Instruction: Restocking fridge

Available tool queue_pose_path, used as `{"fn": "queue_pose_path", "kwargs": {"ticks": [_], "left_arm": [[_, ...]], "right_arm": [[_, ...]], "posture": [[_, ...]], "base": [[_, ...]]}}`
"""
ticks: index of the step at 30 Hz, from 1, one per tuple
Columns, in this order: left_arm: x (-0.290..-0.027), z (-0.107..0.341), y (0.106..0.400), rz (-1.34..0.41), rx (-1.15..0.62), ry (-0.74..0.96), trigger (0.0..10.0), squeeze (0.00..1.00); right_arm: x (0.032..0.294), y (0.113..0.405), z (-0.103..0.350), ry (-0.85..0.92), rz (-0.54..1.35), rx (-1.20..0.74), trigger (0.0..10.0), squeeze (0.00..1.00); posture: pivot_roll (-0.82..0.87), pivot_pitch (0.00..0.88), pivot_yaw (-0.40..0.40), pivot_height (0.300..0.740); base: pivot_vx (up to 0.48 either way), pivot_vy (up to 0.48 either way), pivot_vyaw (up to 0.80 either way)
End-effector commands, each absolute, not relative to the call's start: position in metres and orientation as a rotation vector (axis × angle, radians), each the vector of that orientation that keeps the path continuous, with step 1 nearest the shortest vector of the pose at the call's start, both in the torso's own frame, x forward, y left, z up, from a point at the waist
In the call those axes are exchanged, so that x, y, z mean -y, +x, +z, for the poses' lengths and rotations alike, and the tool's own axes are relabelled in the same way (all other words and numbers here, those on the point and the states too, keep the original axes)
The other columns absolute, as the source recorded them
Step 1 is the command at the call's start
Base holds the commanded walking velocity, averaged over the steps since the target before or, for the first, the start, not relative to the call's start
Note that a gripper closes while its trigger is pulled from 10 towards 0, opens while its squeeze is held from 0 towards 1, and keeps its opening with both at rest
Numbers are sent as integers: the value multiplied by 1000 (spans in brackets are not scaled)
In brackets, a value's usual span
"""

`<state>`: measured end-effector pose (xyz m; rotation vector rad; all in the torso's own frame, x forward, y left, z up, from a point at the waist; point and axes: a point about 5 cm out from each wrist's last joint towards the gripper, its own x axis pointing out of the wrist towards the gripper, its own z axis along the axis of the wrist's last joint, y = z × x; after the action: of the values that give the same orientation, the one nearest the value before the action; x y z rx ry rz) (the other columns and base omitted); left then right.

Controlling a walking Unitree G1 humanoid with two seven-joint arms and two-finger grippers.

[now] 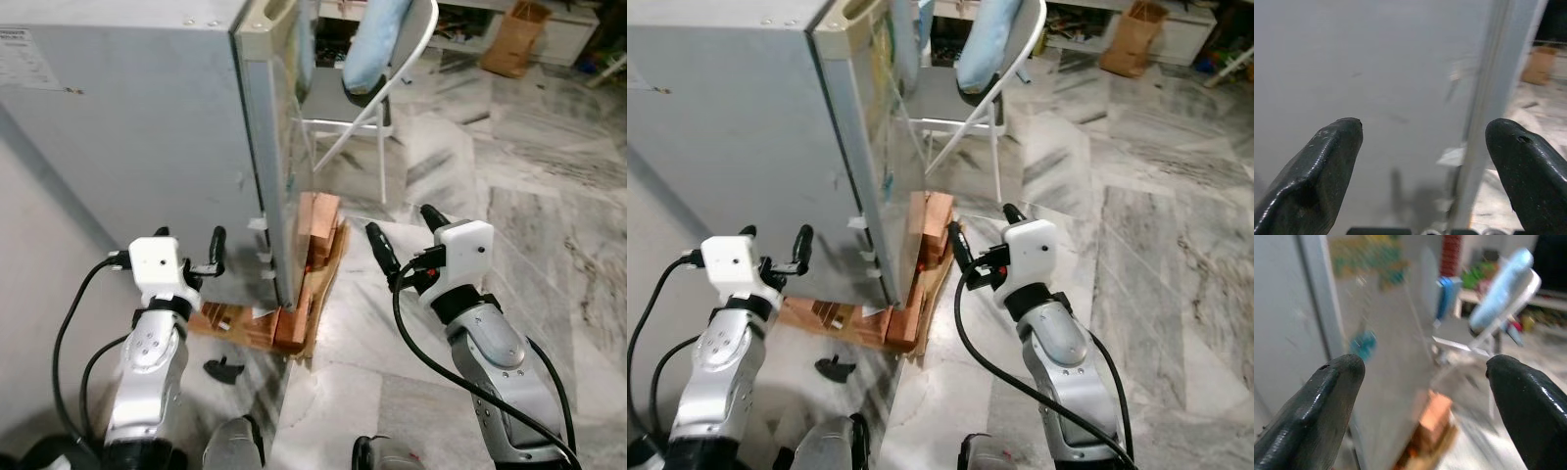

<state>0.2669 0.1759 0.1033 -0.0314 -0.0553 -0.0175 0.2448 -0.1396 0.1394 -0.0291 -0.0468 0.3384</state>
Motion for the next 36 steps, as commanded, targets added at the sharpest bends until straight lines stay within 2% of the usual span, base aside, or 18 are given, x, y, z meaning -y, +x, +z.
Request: {"fn": "queue_pose_path", "kwargs": {"ticks": [1,6,13,21,30,36], "left_arm": [[-170,109,267,-45,64,-32,10000,0],[-160,107,262,-78,44,-37,10000,0],[-159,97,256,-53,-6,-49,10000,0],[-164,99,264,20,3,-22,10000,0],[-163,105,271,-3,35,-21,10000,0],[-156,103,269,-29,32,-40,10000,0]], "right_arm": [[142,243,140,-31,317,34,10000,0],[144,249,134,-23,205,26,10000,0],[162,248,121,-24,89,-25,10000,0],[164,249,116,-31,79,-24,10000,0],[157,250,115,-34,124,-5,10000,0],[158,251,112,-35,116,-5,10000,0]], "posture": [[72,92,0,740],[65,93,11,740],[50,82,10,740],[45,65,5,740],[46,61,7,740],[46,65,6,740]], "base": [[0,-352,-800],[0,-335,-800],[0,0,-754],[0,0,0],[0,0,158],[370,0,171]]}}
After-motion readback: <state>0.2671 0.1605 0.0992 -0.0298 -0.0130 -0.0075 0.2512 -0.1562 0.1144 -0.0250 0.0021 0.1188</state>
